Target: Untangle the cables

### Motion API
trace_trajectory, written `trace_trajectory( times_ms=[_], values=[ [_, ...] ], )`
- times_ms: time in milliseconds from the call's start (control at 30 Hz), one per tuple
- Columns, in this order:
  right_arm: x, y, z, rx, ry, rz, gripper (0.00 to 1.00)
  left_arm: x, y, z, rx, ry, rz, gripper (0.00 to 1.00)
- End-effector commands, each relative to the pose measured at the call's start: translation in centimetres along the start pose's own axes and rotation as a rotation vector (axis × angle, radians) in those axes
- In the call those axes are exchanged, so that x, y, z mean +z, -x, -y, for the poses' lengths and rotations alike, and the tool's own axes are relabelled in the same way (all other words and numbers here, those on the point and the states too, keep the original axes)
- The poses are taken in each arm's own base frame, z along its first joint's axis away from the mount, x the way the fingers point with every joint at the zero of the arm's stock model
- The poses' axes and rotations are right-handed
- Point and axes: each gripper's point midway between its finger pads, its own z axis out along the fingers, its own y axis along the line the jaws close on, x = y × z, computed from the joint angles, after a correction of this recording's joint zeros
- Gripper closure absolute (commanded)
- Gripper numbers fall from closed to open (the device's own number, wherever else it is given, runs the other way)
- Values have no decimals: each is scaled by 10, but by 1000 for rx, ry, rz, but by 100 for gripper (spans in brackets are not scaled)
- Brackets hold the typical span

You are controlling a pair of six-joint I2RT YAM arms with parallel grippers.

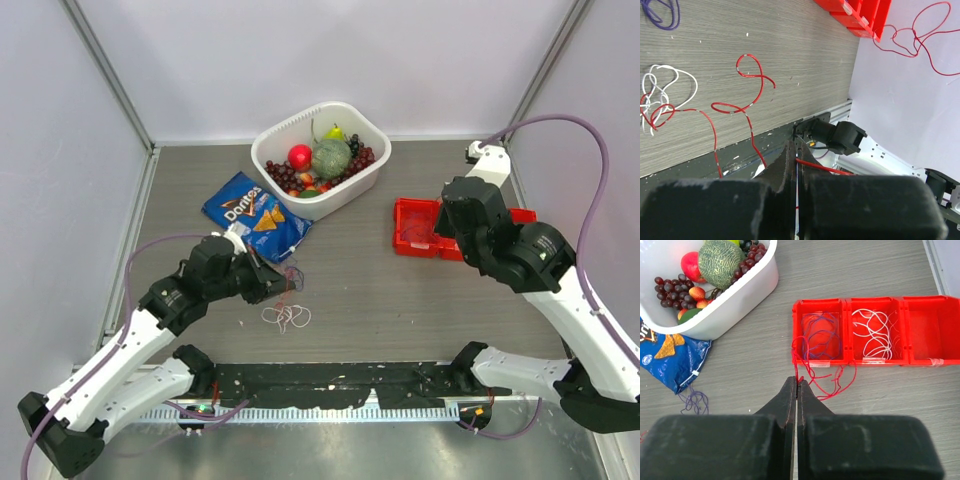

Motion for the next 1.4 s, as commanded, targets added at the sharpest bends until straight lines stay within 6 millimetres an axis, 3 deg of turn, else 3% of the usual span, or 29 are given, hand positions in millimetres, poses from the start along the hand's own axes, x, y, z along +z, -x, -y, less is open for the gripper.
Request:
trace_trajectory(
  times_ms=[0,333,800,967,1200,1367],
  values=[
    [-2,14,-16,40,68,14,99,-5,4,32,36,-104,-13,100],
    [3,10,-35,67,123,-19,99,8,-1,51,82,-122,-112,100],
    [40,31,-2,108,3,-64,99,18,-4,60,84,-125,-176,100],
    [64,35,36,117,-141,-90,99,20,-2,66,82,-134,-177,100],
    [94,53,120,145,-447,-81,99,27,-3,68,79,-134,-206,100],
    [108,55,148,131,-592,-79,99,30,-3,66,78,-133,-206,100]
  ],
)
